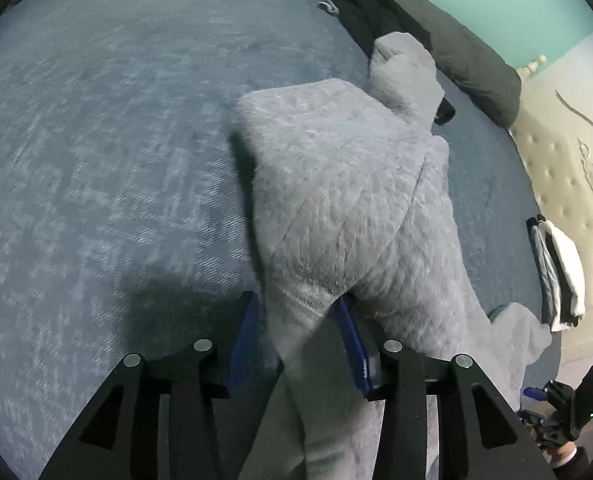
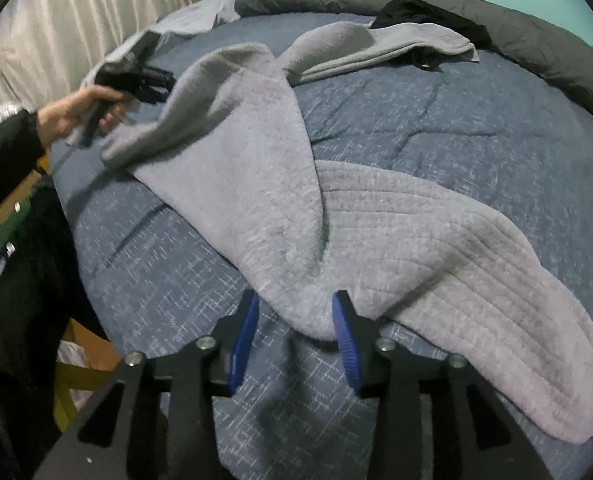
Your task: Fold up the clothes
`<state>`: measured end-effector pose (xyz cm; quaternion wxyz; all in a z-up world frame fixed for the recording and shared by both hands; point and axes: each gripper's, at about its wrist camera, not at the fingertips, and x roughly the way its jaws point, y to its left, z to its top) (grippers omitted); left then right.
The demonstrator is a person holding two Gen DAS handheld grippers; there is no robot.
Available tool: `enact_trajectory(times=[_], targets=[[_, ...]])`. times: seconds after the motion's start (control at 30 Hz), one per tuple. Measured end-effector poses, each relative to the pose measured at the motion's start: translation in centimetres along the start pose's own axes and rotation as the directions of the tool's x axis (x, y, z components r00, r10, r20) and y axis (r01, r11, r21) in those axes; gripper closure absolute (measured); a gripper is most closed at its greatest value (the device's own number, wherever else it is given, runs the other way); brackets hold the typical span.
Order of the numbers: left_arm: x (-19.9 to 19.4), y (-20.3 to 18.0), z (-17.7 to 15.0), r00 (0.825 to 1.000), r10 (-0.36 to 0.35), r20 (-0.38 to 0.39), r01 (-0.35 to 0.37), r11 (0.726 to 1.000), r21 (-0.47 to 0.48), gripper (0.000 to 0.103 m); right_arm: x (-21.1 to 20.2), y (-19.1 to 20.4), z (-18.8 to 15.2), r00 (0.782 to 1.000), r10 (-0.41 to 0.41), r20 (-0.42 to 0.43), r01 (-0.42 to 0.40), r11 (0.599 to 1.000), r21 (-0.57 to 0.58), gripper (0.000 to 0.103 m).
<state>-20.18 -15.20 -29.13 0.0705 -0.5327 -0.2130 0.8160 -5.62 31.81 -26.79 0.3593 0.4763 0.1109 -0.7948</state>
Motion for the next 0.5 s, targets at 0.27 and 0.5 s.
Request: enact_trajectory(times=[0.27,0.5], targets=[[0.1,-2.4,0.8,1.000,0.004,0.026,-0.005,0.998,0.062,0.058,-2.8,-3.0,-1.7,0.991,-0.039,0.130,0.016,0.986,0.167,0.056],[2.3,-5.2,0.7,0.998,0.065,-0.012,-0.063,0.986,0.157,0.058,-2.4,-2.7,-1.8,0.986,-0.025,0.164,-0.009,0.979,0.205,0.056]])
